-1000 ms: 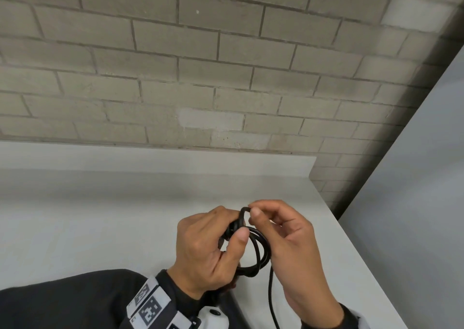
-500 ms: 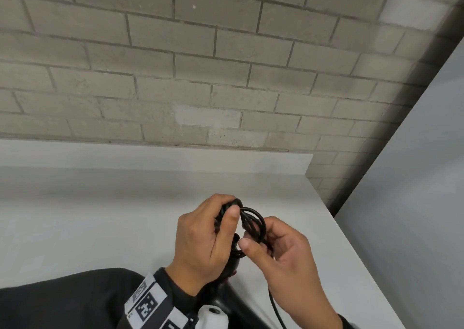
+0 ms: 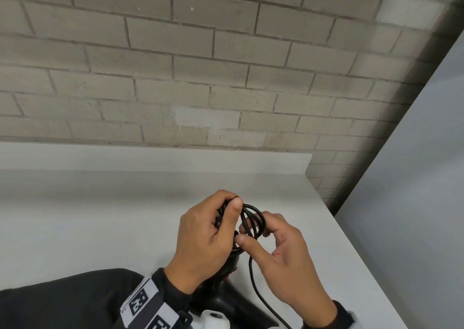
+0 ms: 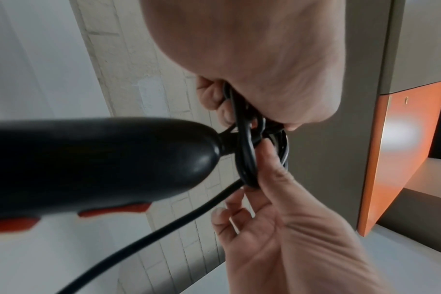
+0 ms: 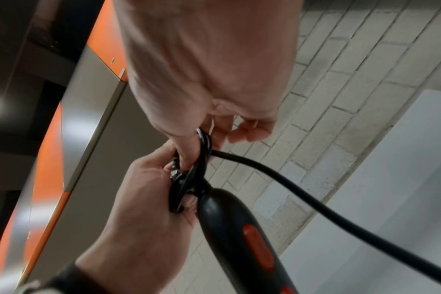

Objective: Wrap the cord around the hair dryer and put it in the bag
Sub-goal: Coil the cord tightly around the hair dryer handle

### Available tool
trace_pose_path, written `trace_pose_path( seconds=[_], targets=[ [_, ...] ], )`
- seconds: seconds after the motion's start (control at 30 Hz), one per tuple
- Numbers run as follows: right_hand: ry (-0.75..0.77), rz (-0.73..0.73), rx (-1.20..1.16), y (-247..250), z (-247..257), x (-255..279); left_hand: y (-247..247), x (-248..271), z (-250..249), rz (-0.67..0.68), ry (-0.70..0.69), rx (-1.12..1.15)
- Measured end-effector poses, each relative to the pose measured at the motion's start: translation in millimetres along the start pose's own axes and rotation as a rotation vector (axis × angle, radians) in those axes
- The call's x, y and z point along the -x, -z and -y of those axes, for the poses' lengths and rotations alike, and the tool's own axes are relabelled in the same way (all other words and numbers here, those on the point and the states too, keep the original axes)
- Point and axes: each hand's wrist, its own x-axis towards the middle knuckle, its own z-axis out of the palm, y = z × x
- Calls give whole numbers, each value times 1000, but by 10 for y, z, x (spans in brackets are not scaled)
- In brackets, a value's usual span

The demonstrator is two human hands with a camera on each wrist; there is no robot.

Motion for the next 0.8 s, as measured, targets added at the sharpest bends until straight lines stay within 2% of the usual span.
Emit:
trace_pose_path(
  seconds=[0.1,0.17,0.23,0.33,0.43,0.5,0.67,0.8],
  targets=[
    [77,-253,78,-78,-49,49,1,5,0,-31,25,-32],
    [213,-410,198,-133,-90,75,-23,20,-16,-57,39,-59],
    [342,-453,361,-203,-136,94,-50,40,-33,-97,33,-96],
    [352,-457,511,-273,-188,110,-84,46,-39,-159,25,-133],
    [248,-397,558,-314,-123,106,-103,54,-38,-213,1,-152],
    [150,-340,504,-333,-71,115,-105,61,-37,-246,-43,-162],
    [-185,-117,126,-226,127,86,-74,37,11,-280,-189,-212],
    [-349,-83,-128,-67,226,26,-85,36,22,-292,-232,-229]
  ],
)
